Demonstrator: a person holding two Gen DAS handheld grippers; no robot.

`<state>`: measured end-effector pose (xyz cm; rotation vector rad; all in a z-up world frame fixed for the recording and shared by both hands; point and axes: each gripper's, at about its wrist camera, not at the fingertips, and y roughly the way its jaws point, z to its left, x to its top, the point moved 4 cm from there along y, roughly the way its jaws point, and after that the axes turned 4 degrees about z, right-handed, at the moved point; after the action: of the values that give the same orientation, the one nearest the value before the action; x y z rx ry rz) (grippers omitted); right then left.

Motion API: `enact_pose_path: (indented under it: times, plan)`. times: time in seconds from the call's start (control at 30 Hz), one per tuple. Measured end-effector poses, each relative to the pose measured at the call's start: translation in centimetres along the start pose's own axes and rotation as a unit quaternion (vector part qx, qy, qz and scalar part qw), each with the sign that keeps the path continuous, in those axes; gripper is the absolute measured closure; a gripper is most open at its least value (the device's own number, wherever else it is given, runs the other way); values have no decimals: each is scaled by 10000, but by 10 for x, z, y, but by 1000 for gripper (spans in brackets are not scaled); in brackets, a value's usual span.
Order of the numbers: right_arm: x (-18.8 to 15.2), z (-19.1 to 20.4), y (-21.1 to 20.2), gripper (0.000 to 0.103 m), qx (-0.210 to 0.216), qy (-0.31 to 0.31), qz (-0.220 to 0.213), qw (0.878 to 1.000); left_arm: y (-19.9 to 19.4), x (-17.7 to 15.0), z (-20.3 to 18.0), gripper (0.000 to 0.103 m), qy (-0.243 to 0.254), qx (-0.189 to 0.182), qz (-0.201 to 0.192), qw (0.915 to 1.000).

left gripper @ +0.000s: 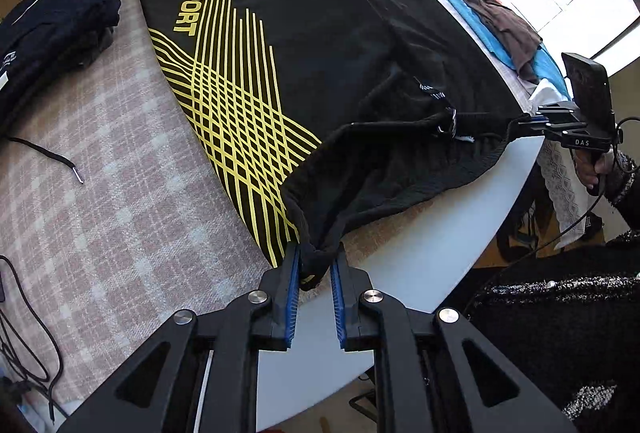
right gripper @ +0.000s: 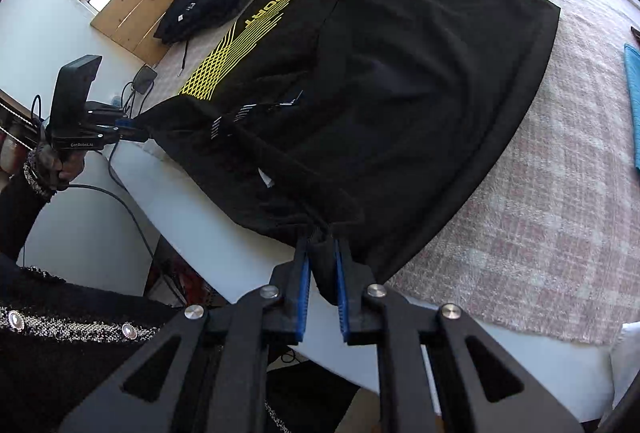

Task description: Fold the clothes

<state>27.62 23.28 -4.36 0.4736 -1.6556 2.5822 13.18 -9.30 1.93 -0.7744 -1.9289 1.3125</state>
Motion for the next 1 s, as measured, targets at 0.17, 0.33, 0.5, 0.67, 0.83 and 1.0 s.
enact_pose_path:
  times: [0.17,0.33,0.5,0.67,0.83,1.0]
  plan:
    - [10,1,-39,74,377,-105,-182,9991,-22,-13,-2,89,143,292,-13,9995]
    - [31,-21,-91,54,743,-246,-731,9943,-47,9,-43,89,117,179,-521,9984]
    - [85,-109,-106,54,3,352,-1132,9930,-21,76,-138,82,472,-219,-952,9941]
    - [157,-222,-86,54,242,1540,-1179,9807,52,128,-227,80,486,-591,-675,9948]
    - [205,-278,-51,54,658,2155,-818,9708,93,128,-268,70,273,-467,-251,9982]
    - [225,-290,-23,54,806,2200,-448,9711,121,121,-270,68,-11,-137,39,9999]
